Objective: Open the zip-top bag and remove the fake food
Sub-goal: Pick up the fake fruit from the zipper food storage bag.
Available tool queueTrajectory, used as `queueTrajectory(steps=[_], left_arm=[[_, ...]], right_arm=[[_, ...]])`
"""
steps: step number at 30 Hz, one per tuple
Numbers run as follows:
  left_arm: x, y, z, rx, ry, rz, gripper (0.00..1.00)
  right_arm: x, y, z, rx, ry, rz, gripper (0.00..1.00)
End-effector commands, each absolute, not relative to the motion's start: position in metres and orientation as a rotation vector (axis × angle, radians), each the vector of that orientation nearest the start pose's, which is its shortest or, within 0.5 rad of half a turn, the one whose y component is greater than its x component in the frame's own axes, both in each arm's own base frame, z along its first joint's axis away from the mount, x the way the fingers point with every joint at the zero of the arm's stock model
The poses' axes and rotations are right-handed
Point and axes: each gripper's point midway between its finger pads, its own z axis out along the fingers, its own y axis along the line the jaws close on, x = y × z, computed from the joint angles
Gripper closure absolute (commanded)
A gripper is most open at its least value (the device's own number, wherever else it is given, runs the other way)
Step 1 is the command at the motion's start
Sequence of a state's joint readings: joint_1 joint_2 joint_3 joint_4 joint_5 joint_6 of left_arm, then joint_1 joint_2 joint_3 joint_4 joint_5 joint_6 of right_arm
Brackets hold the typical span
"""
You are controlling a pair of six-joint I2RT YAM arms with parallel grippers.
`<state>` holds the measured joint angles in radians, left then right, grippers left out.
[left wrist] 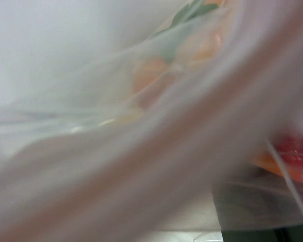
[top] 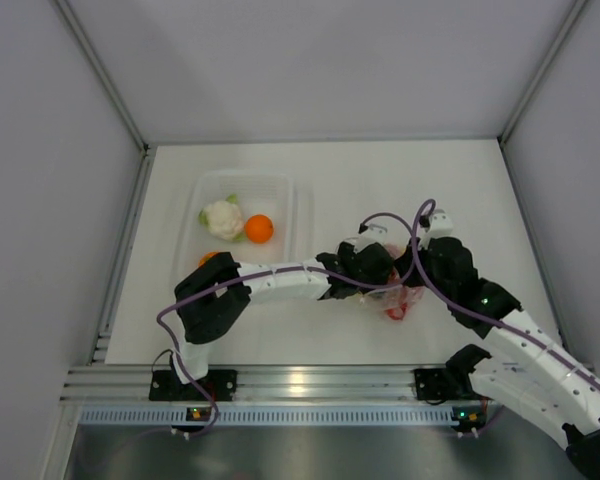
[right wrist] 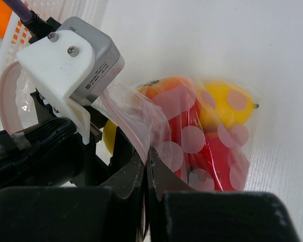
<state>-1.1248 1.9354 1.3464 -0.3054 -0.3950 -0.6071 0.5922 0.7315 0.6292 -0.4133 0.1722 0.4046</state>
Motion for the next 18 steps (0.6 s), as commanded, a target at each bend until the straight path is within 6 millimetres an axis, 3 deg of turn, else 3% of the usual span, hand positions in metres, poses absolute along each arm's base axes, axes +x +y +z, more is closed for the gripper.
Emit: queueTrajectory(steps=[1,5,7,8,9,11,13,14,15,18], left_arm=[[0.24,-0.4,0.031,0.443,2.442,-0.288,0.16],[0.238,-0.4,0.028,0.444,2.453,-0.289,0.18],[0.238,-0.401,0.03,0.445,2.449,-0.296,0.27],[0.238,-0.402,0.03,0.447,2.45,-0.299,0.33],[0.238,-0.402,0.032,0.446,2.447,-0.304,0.49],[0.238,-0.403,0.038,0.441,2.441,-0.319,0.7],[0.238,-0.405,0.047,0.436,2.429,-0.346,0.83],[0.238,-0.406,0.05,0.433,2.427,-0.355,0.94],[0.236,-0.409,0.057,0.436,2.416,-0.391,1.0],[0.23,-0.414,0.074,0.456,2.378,-0.482,1.0]], right_arm=[[0.241,0.142,0.183,-0.063,2.046,0.455,1.0],[0.242,0.145,0.182,-0.069,2.049,0.47,1.0],[0.241,0.145,0.181,-0.068,2.051,0.474,1.0],[0.241,0.145,0.181,-0.068,2.051,0.475,1.0],[0.241,0.145,0.181,-0.069,2.05,0.477,1.0],[0.241,0.144,0.181,-0.067,2.047,0.472,1.0],[0.242,0.144,0.183,-0.076,2.042,0.468,1.0],[0.242,0.145,0.185,-0.078,2.036,0.469,1.0],[0.243,0.145,0.185,-0.082,2.037,0.467,1.0],[0.246,0.147,0.19,-0.095,2.026,0.468,1.0]])
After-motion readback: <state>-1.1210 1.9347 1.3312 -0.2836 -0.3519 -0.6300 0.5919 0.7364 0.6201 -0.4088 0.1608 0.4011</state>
